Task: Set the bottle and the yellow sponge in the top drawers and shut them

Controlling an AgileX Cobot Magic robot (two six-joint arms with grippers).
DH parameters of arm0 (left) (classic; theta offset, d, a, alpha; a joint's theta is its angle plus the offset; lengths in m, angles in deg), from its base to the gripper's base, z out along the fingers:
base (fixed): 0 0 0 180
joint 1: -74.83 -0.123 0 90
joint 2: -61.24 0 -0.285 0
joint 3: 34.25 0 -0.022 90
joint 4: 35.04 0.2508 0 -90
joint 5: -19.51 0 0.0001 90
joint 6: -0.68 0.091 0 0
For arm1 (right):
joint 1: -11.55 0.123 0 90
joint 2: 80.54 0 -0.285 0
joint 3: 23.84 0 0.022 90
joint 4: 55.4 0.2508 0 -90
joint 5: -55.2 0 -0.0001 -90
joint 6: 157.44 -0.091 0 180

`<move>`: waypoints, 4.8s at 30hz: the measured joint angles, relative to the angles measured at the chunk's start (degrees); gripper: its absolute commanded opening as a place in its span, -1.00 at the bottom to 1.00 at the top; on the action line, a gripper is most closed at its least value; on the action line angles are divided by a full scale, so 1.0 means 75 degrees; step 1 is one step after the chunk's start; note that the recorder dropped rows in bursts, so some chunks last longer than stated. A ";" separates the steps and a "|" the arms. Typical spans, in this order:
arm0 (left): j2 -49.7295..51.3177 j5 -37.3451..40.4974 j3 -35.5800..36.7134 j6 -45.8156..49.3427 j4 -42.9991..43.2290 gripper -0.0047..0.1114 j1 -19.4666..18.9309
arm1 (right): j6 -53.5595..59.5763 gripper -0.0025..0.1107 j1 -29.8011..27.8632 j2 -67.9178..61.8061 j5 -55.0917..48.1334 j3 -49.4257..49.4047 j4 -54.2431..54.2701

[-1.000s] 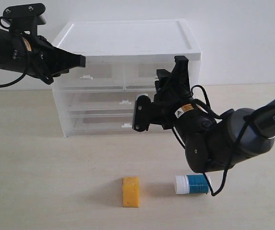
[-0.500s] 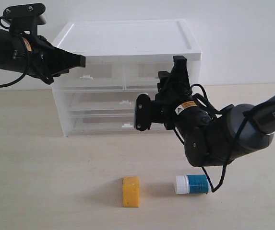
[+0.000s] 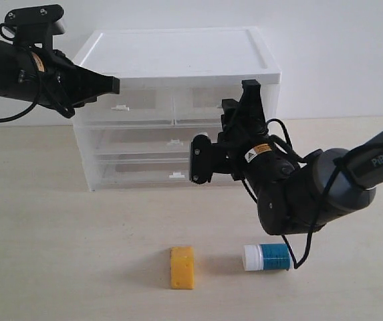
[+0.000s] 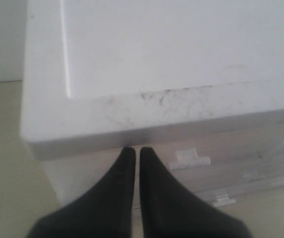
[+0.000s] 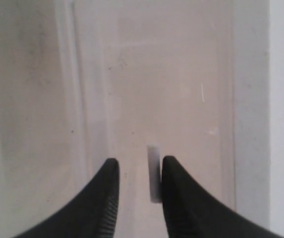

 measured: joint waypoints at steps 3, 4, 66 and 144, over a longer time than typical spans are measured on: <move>0.0000 0.0000 0.0000 0.0000 0.0000 -0.85 0.0000 | 0.0000 -0.48 0.0000 -0.0131 0.0291 0.0031 0.0000; 0.0000 0.0000 0.0000 0.0000 0.0000 -0.85 0.0000 | 0.0000 -0.48 0.0014 -0.0171 0.0387 0.0041 0.0014; 0.0003 -0.0015 0.0000 0.0000 0.0000 -0.85 0.0013 | 0.0865 -0.96 0.0720 -0.0326 0.0720 0.0467 0.1288; 0.0003 0.0013 0.0000 0.0000 0.0000 -0.85 0.0013 | 0.1173 -0.43 0.0764 0.0233 0.0845 -0.0164 0.1500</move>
